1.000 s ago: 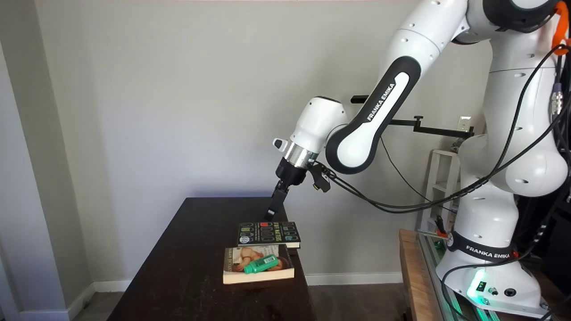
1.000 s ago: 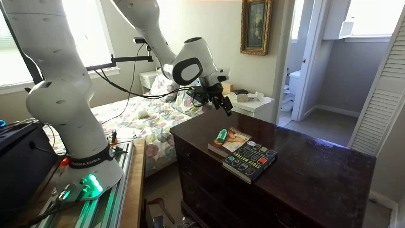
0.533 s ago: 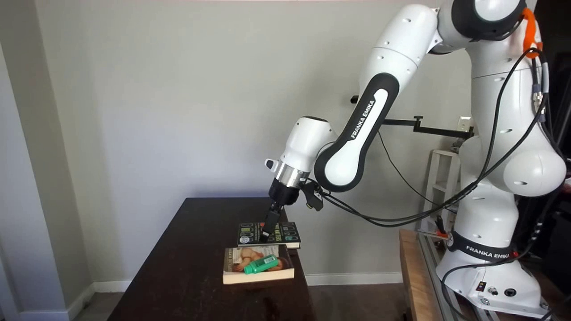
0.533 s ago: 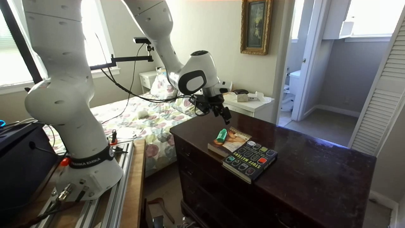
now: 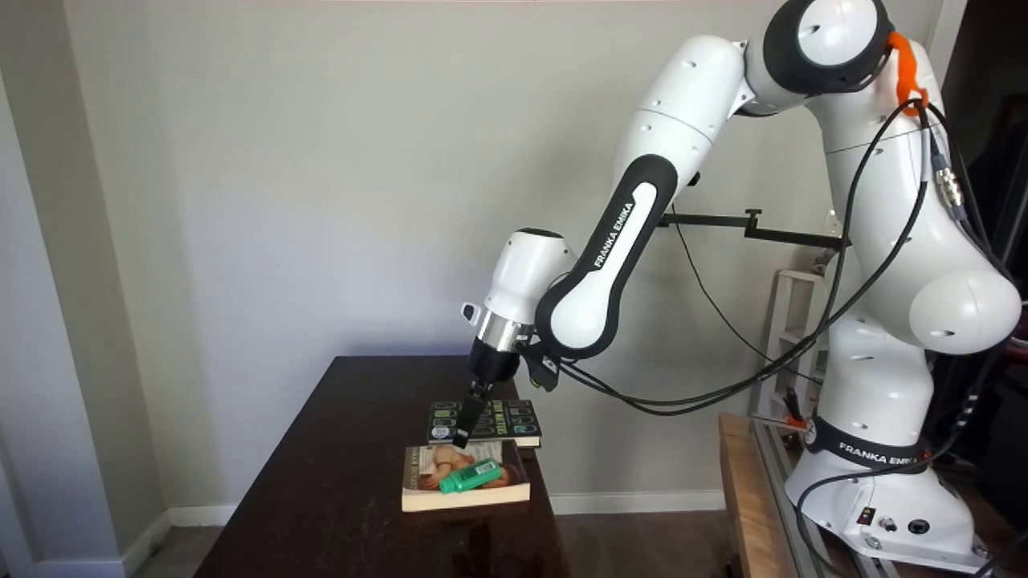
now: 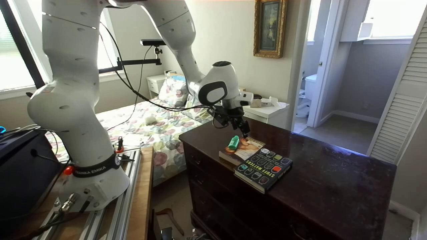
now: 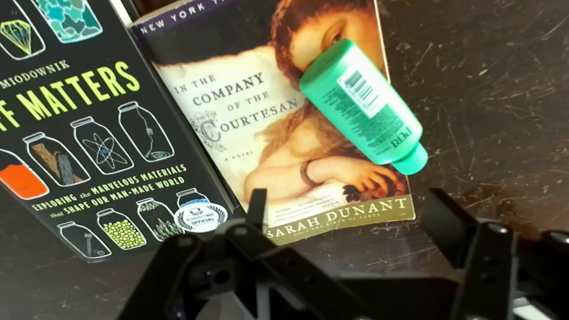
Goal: Remove the green bottle from the book on the left, put it on the table, pick up the book on the left and put it on the other book
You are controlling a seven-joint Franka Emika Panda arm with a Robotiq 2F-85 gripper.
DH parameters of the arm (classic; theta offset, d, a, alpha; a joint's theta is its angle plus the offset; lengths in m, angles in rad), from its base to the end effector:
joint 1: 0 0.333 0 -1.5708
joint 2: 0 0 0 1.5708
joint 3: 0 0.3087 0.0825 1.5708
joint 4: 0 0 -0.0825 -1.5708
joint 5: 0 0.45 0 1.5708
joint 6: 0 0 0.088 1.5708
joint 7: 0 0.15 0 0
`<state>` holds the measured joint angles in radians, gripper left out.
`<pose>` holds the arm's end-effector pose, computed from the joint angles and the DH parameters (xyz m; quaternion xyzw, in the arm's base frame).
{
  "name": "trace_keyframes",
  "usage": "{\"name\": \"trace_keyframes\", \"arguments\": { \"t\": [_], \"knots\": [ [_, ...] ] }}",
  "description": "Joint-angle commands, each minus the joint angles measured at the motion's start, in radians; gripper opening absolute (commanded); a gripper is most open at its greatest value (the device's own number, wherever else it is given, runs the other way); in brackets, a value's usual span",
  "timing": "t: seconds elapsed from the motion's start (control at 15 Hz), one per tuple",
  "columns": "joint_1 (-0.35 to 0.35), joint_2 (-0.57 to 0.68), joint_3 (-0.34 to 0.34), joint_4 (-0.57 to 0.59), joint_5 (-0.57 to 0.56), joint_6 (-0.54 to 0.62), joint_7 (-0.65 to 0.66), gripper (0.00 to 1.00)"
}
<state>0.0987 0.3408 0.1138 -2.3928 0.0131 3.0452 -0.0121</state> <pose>0.5519 0.1233 0.1015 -0.9826 -0.0982 -0.1533 0.0354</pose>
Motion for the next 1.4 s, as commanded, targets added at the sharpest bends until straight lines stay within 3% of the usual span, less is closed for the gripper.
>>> {"name": "trace_keyframes", "arguments": {
  "t": [0.0, 0.07, 0.53, 0.8, 1.07, 1.33],
  "knots": [
    [0.063, 0.061, -0.055, 0.054, -0.026, -0.010, 0.052, 0.59],
    [0.027, 0.073, -0.002, 0.059, 0.009, -0.012, 0.029, 0.51],
    [0.154, 0.130, -0.092, 0.092, -0.051, 0.049, 0.051, 0.01],
    [0.203, 0.140, -0.142, 0.100, -0.051, 0.086, 0.058, 0.00],
    [0.270, 0.154, -0.218, 0.110, -0.073, 0.021, 0.062, 0.00],
    [0.228, 0.164, -0.154, 0.112, -0.084, -0.018, 0.029, 0.00]
  ]
}}
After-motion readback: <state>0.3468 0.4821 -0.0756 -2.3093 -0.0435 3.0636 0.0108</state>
